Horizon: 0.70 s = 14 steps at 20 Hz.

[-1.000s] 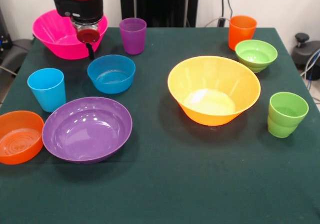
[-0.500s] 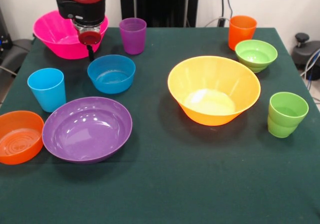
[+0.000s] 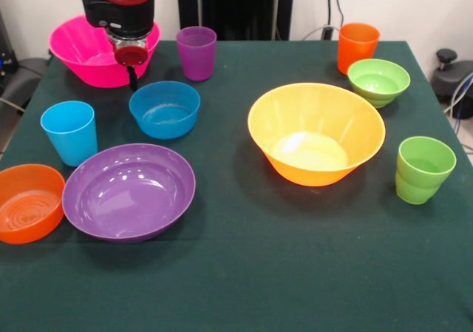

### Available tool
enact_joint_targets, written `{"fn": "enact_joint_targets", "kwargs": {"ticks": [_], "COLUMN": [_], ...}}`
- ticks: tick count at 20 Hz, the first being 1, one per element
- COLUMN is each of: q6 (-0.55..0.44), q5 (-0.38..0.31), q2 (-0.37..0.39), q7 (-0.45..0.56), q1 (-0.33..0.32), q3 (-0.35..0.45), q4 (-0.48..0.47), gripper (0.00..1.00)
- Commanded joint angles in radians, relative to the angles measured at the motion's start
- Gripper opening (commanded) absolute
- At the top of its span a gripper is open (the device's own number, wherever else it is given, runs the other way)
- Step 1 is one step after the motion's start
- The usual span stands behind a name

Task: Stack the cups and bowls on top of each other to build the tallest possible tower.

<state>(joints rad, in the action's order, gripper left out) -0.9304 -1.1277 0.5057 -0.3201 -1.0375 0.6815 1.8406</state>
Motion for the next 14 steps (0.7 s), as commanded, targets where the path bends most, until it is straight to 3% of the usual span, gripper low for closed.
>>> {"fn": "enact_joint_targets", "kwargs": {"ticks": [1, 14], "q6": [-0.01, -0.026], "q5": [-0.051, -0.054], "q2": [0.011, 0.019], "q7": [0.148, 0.142], "q1": [0.038, 0.049], "q3": [-0.037, -0.043], "q4": [-0.068, -0.073], "gripper": [0.0, 0.0]}}
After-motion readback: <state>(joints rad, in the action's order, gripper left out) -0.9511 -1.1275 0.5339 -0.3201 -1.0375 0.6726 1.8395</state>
